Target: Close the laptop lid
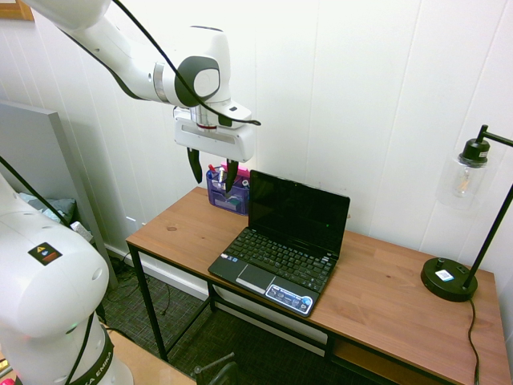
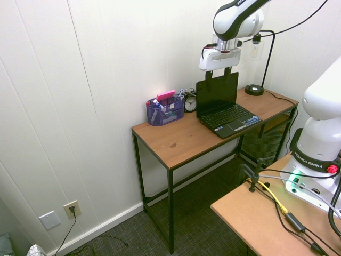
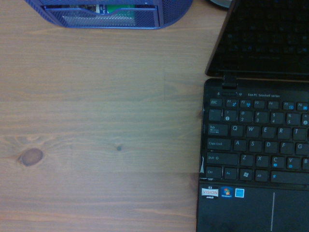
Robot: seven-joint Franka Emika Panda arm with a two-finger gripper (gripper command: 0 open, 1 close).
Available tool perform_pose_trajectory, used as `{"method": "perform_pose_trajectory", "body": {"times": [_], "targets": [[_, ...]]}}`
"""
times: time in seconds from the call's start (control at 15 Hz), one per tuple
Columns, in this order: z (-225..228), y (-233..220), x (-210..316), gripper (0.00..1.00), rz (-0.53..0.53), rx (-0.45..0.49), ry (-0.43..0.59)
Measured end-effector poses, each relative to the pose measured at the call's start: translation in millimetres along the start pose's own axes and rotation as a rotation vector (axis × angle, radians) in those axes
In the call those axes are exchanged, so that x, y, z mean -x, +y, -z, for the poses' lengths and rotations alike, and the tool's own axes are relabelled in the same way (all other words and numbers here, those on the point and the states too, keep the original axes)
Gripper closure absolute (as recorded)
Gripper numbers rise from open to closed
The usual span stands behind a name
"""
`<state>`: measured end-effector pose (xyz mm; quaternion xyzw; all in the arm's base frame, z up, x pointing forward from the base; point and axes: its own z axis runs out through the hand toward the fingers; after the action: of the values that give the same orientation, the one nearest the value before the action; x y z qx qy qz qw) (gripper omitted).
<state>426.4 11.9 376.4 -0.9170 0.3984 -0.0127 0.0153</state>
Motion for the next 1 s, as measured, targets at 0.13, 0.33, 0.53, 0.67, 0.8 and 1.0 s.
{"method": "perform_pose_trajectory", "body": {"times": [0.13, 0.33, 0.53, 0.67, 0.8, 1.0], "targets": [[0, 0, -1, 0.0, -0.002, -0.004, 0.003], [6, 8, -17, 0.0, -0.036, -0.013, 0.018], [19, 14, -54, 0.0, -0.089, -0.028, 0.044], [26, 16, -84, 0.0, -0.126, -0.03, 0.066], [32, 15, -118, 0.0, -0.163, -0.041, 0.084], [37, 7, -160, 0.0, -0.199, -0.051, 0.103]]}}
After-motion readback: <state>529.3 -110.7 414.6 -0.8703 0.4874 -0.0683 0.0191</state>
